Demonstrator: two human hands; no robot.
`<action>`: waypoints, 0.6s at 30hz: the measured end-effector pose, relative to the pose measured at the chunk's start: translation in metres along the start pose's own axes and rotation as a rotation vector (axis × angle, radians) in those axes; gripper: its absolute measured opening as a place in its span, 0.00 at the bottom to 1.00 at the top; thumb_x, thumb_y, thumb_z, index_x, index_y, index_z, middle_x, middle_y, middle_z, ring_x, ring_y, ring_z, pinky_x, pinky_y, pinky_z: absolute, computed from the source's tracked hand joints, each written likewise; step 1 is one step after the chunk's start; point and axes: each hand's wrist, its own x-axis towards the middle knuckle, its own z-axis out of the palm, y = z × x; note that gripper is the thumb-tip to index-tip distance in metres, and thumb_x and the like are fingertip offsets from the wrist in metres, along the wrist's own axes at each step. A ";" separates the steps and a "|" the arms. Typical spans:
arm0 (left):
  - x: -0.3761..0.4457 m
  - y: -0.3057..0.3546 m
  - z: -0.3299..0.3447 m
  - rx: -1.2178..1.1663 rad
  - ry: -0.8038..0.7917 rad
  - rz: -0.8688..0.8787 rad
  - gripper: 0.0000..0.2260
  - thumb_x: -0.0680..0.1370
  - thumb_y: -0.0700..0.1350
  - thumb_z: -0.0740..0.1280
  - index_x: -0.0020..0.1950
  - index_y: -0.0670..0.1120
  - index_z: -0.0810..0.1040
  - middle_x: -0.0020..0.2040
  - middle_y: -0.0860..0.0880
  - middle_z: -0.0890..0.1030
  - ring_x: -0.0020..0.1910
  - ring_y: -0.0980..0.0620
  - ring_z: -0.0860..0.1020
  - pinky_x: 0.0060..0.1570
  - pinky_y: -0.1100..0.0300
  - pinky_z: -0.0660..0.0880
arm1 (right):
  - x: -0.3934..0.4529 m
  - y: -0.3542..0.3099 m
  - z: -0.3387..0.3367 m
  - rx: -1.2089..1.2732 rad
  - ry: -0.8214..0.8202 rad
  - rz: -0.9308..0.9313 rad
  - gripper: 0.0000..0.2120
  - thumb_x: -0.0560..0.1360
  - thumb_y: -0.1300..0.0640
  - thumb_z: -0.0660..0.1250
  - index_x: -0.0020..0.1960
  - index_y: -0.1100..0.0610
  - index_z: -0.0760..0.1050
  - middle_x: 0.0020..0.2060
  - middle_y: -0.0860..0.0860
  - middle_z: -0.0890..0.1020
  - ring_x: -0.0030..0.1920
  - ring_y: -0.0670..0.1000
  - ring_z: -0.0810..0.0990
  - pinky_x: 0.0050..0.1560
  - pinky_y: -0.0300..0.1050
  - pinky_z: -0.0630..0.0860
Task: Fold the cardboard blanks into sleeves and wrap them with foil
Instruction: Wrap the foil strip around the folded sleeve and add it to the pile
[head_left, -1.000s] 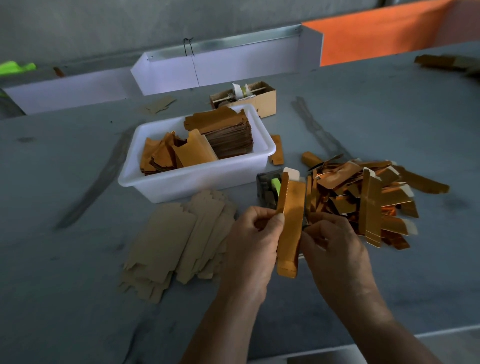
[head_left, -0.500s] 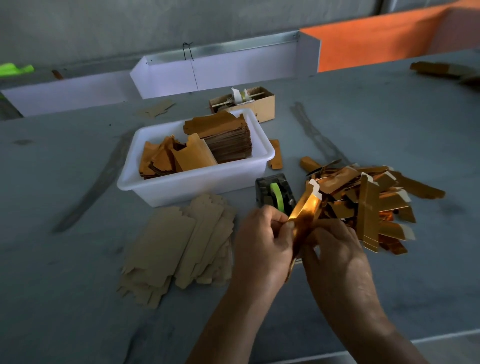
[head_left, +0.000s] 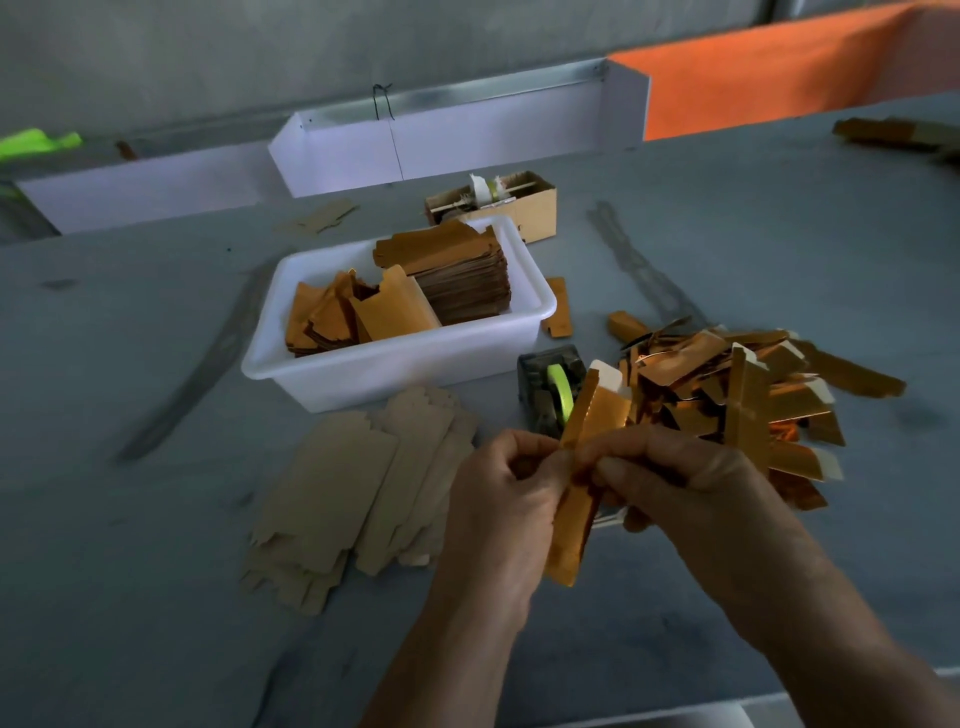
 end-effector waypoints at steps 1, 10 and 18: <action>-0.001 -0.001 0.000 0.004 -0.005 0.001 0.02 0.75 0.48 0.70 0.43 0.51 0.80 0.39 0.51 0.84 0.39 0.53 0.83 0.43 0.53 0.81 | 0.000 0.000 0.000 -0.011 -0.005 -0.006 0.10 0.74 0.62 0.65 0.45 0.49 0.81 0.38 0.48 0.83 0.38 0.41 0.79 0.34 0.29 0.73; -0.008 0.000 0.001 0.083 -0.008 0.089 0.03 0.75 0.49 0.69 0.40 0.54 0.80 0.38 0.57 0.83 0.39 0.57 0.81 0.43 0.57 0.79 | 0.006 0.006 -0.002 -0.100 0.089 -0.037 0.13 0.71 0.58 0.70 0.51 0.49 0.69 0.37 0.43 0.83 0.37 0.41 0.82 0.32 0.30 0.74; -0.011 0.004 0.000 0.002 -0.076 0.031 0.03 0.76 0.43 0.69 0.44 0.51 0.80 0.36 0.57 0.84 0.34 0.62 0.82 0.28 0.75 0.71 | 0.008 0.010 -0.002 -0.127 0.113 -0.008 0.11 0.70 0.56 0.70 0.48 0.49 0.70 0.35 0.47 0.83 0.36 0.40 0.82 0.29 0.31 0.74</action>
